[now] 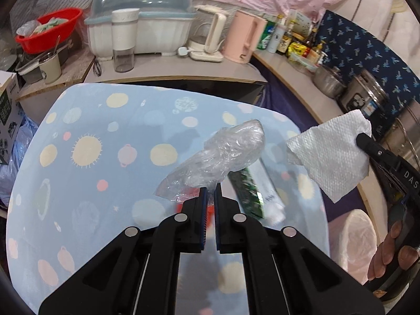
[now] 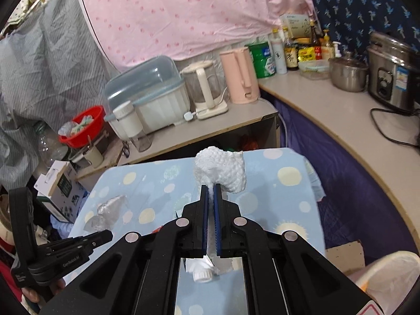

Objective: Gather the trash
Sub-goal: 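Carry the clear wrapper and white tissue over the bin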

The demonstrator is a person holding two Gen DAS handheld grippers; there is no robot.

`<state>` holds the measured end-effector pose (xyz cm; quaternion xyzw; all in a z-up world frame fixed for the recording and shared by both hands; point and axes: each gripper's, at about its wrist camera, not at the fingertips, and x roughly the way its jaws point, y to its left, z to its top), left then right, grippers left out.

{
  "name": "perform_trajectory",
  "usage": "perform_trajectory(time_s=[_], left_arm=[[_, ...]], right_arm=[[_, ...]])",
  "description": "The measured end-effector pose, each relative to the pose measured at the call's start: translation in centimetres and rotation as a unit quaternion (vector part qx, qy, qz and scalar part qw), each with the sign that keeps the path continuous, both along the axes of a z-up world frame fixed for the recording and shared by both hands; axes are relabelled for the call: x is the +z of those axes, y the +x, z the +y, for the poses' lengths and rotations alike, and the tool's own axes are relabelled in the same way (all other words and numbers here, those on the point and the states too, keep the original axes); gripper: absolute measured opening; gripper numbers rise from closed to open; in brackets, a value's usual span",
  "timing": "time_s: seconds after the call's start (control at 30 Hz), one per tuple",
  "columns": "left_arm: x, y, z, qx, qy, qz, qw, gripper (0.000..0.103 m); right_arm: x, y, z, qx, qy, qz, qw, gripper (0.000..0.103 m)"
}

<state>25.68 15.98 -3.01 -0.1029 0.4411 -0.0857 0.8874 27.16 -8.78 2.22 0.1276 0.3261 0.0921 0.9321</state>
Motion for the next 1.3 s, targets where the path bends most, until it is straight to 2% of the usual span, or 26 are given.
perform_trajectory(time_s=[0.3,0.6,1.0,1.3], left_arm=[[3.1,-5.5,-5.6,-0.054,0.003,-0.026,0.9982,0.004],[4.3,-10.5,-12.0,-0.113,0.015,-0.039,0.9927,0.004],[3.7,-15.2,-21.7,-0.197,0.040,-0.038,0.9789,0.004],[2.3,-17.4,-27.3,-0.243,0.063,-0.031,0.9675,0.004]], right_arm=[[2.8,-8.1,-5.7,-0.059,0.014,-0.021,0.998,0.004],[3.4,-15.1,-11.1,-0.102,0.014,-0.028,0.994,0.004],[1.1,-22.0,-18.2,-0.160,0.030,-0.014,0.987,0.004],[-1.1,-25.1,-21.7,-0.191,0.045,0.002,0.981,0.004]])
